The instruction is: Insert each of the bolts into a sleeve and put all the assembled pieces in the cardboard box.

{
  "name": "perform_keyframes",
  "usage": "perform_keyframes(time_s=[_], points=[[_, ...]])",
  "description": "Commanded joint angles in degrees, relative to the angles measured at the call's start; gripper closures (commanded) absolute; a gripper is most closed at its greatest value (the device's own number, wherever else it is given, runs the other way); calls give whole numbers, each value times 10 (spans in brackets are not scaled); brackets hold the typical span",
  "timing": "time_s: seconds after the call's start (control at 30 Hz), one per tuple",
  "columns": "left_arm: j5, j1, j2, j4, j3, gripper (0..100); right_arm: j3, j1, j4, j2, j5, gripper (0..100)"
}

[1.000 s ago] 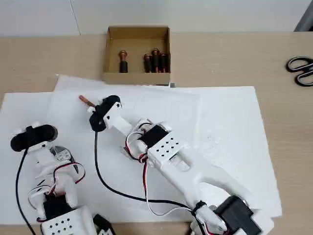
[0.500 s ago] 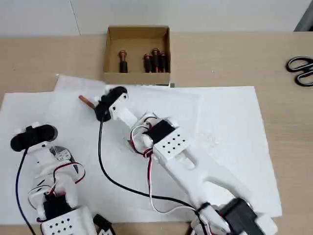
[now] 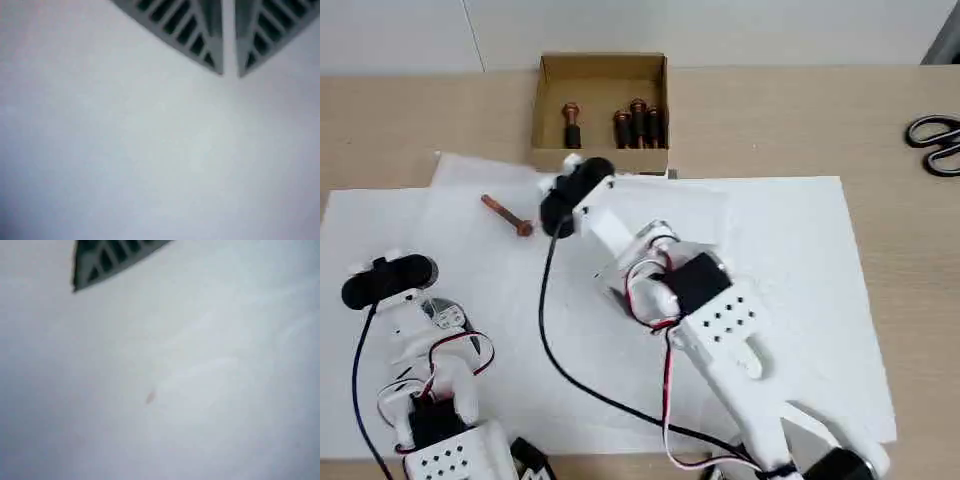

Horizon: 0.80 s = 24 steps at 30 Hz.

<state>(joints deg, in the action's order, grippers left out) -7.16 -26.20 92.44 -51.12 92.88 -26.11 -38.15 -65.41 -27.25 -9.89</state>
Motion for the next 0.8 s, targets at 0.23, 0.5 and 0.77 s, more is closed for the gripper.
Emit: perform_keyframes(time_s=[0.23,0.5,0.77], points=[[0,1,5,14,-3,995,27,64,-3,-70,6,711],[0,1,5,14,-3,995,26,112,-2,-93,5,711],[0,1,5,14,-3,995,21,177,-3,-128,3,711]])
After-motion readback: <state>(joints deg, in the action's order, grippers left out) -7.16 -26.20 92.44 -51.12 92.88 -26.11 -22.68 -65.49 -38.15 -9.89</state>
